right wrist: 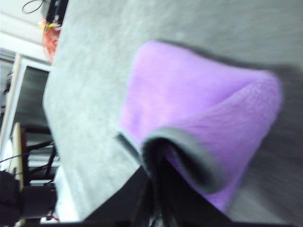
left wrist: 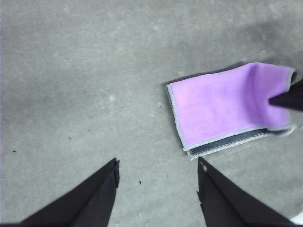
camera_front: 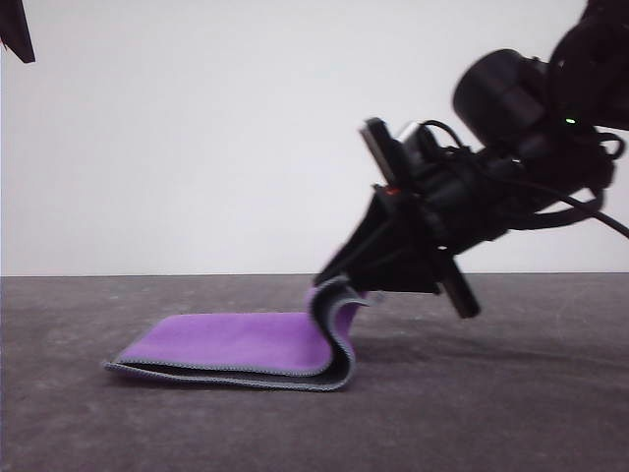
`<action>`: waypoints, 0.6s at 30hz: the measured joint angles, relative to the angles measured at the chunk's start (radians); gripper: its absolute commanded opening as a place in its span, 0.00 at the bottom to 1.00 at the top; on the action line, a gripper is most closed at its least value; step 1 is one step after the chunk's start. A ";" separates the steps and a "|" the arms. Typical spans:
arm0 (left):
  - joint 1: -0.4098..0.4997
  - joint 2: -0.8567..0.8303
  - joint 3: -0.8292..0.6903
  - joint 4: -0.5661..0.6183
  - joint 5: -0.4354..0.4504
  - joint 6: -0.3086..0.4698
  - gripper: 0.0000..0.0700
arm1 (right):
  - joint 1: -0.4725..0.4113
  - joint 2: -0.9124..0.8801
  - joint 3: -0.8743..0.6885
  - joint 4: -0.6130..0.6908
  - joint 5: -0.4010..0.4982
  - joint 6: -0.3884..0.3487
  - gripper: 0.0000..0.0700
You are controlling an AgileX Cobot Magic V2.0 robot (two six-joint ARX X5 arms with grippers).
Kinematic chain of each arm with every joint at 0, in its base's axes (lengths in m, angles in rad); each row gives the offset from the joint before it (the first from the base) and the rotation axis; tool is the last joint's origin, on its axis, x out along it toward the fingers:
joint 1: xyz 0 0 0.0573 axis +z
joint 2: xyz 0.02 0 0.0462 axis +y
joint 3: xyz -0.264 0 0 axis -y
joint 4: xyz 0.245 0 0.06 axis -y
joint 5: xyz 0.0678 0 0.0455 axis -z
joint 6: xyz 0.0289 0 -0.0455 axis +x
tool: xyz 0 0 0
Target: Fold clothes
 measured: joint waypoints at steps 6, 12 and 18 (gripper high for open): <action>0.000 0.000 0.000 0.001 0.000 0.000 0.46 | 0.067 0.049 0.093 0.003 0.005 0.031 0.01; 0.000 0.000 0.000 0.002 0.000 0.000 0.46 | 0.116 0.124 0.180 0.006 0.018 0.050 0.01; 0.000 0.000 0.000 0.002 0.000 0.000 0.46 | 0.159 0.191 0.251 0.005 0.027 0.068 0.01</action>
